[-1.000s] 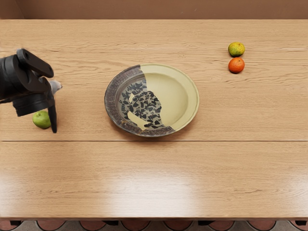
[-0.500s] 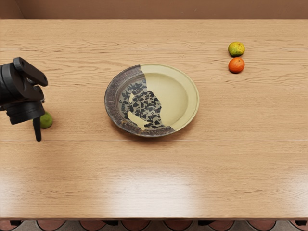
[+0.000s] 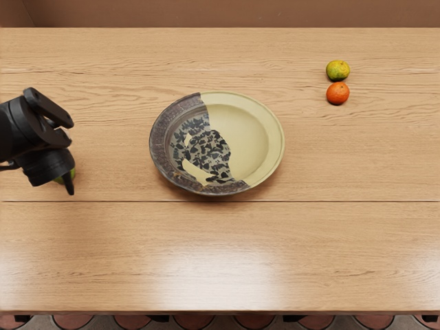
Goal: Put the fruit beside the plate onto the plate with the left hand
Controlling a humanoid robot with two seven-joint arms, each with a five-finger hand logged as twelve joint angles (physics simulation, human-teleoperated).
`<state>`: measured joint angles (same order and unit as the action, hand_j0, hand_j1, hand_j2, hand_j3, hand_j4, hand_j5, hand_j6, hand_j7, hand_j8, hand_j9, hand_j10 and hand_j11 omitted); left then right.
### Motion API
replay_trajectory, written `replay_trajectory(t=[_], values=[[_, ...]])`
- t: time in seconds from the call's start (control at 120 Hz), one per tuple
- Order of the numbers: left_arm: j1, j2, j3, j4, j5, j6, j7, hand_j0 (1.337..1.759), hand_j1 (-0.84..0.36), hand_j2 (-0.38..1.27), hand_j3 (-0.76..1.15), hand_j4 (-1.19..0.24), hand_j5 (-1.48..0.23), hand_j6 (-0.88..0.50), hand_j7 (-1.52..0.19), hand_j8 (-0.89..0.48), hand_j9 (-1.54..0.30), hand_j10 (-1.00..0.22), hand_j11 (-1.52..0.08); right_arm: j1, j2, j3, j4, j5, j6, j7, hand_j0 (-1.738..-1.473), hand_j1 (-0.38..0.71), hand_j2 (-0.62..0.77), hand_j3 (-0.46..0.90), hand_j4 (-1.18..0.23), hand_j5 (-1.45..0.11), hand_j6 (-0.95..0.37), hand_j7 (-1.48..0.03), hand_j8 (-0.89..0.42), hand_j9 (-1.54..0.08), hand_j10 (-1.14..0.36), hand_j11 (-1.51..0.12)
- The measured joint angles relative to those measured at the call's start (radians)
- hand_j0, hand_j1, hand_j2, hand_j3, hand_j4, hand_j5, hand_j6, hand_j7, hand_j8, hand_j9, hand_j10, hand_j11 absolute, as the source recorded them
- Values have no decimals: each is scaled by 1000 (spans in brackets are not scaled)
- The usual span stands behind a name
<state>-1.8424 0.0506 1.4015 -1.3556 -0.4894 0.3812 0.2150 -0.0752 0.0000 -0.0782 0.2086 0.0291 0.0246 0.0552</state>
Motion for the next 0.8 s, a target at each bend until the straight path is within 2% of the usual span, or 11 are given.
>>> replay_trajectory(t=[0.633,0.8], values=[[38,-6,9,14,-18,42,-5,1658,28,54,0,-268,-348,-268,-348,-268,-348,-268,-348,0,0,0,0,0,0,0,-1658,-322,-5,0,-22,-29,-22,-29,-22,-29,-22,-29],[52,-8,9,16,-19,98,-5,1658,19,55,0,-275,-357,-275,-357,-275,-357,-275,-357,0,0,0,0,0,0,0,-1658,-322,-5,0,-22,-29,-22,-29,-22,-29,-22,-29]])
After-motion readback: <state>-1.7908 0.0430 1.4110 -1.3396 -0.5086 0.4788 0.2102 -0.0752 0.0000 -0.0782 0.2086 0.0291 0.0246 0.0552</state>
